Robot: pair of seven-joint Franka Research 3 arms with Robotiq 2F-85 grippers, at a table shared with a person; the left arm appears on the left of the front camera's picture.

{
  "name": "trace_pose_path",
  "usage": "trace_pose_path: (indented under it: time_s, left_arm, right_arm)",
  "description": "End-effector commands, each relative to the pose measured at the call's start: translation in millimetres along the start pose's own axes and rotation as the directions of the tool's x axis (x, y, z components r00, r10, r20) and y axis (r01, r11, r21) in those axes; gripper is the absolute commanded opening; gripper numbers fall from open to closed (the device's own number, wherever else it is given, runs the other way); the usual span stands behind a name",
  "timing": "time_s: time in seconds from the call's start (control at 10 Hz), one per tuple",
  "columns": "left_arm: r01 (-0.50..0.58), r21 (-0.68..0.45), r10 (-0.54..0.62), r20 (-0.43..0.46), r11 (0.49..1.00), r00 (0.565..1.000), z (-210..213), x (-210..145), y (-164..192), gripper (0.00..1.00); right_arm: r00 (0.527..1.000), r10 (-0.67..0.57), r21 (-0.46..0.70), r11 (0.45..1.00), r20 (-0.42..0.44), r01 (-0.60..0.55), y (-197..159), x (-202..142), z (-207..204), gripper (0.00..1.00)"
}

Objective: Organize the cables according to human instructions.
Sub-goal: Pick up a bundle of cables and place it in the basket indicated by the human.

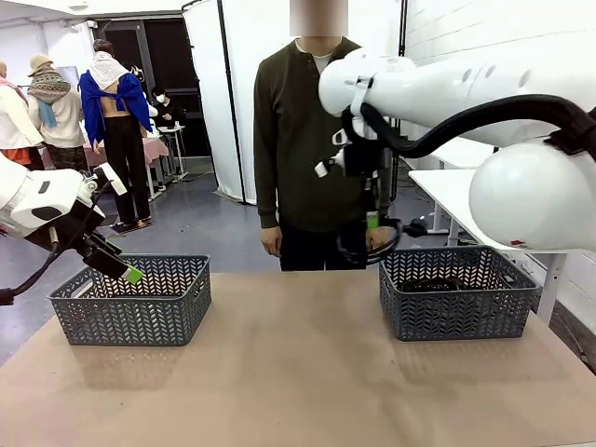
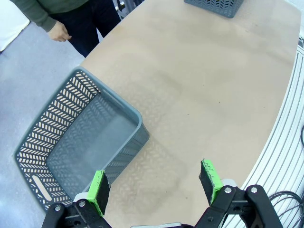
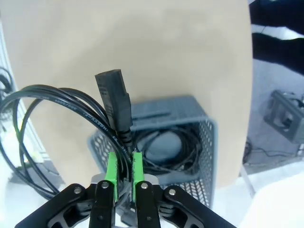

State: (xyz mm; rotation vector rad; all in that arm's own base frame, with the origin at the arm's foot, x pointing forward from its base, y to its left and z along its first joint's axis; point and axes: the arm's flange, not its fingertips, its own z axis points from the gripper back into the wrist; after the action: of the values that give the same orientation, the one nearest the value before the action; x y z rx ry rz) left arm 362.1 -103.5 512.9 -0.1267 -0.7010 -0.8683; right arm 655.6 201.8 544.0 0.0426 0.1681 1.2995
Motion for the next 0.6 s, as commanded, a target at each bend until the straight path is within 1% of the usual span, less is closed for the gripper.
trace_pose_path:
  time_s: [0.0, 0.2, 0.3, 0.5]
  left_arm:
    - [-0.006, -0.001, 0.006, 0.002, 1.0, 1.0, 0.0, -1.0, 1.7, 1.0]
    - [-0.006, -0.001, 0.006, 0.002, 1.0, 1.0, 0.0, -1.0, 1.7, 1.0]
    - [-0.006, -0.001, 0.006, 0.002, 1.0, 1.0, 0.0, -1.0, 1.7, 1.0]
    - [-0.006, -0.001, 0.006, 0.002, 1.0, 1.0, 0.0, -1.0, 1.7, 1.0]
  right_arm:
    - [0.996, 0.081, -0.028, 0.996, -0.026, -0.081, -14.8, -28.8, 11.6, 0.0]
    - [0.989, 0.139, -0.078, 0.987, -0.044, -0.143, -30.3, -62.5, 13.2, 0.0]
    - [0.988, 0.143, -0.095, 0.984, -0.056, -0.148, -39.9, -79.5, 10.6, 0.0]
    - [0.983, 0.177, -0.102, 0.978, -0.051, -0.182, -51.8, -105.1, 3.5, 0.0]
